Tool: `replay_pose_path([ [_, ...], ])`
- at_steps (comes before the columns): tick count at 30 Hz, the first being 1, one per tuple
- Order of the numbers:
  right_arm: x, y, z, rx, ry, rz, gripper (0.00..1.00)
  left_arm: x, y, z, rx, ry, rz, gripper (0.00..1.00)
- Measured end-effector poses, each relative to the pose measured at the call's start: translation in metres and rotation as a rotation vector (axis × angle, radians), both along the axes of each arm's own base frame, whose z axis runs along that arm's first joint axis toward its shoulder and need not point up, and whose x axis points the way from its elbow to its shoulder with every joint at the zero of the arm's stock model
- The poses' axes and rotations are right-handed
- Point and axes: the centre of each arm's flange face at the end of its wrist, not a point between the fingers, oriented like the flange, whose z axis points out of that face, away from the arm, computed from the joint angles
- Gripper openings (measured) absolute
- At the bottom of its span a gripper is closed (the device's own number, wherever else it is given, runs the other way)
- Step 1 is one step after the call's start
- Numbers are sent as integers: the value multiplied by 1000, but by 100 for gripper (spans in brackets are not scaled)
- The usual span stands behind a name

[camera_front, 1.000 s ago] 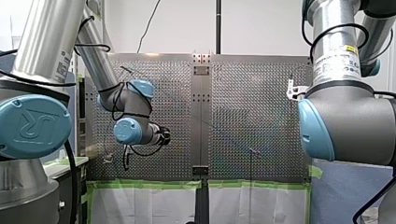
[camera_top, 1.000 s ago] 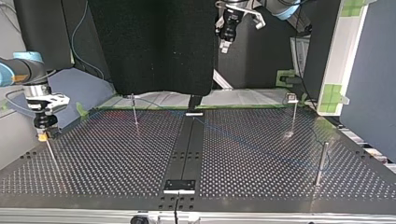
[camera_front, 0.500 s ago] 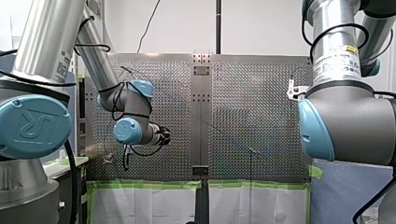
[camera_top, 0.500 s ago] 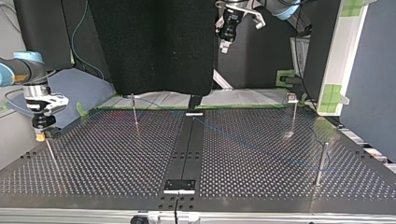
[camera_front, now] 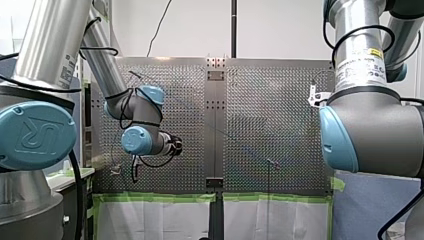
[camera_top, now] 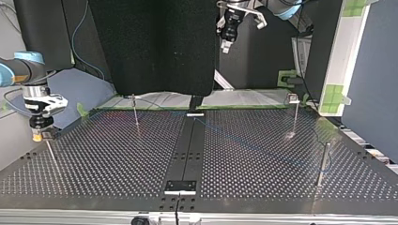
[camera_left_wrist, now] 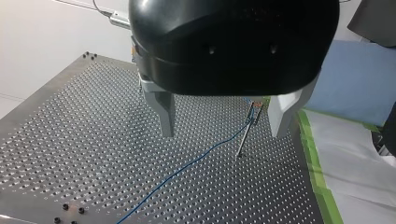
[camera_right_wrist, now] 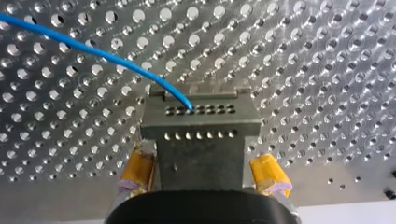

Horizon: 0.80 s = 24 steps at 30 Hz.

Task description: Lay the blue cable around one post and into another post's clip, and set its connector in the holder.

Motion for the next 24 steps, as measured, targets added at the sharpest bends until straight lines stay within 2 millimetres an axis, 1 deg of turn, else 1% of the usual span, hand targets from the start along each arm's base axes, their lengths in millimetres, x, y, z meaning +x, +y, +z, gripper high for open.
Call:
replay_pose_path([
  [13, -9, 0, -2, 24, -3, -97, 99, 0, 0, 0, 0, 0, 0, 100],
  [24, -20, 4, -6, 78, -5, -191, 99, -1, 1, -1, 10, 3, -1, 100],
])
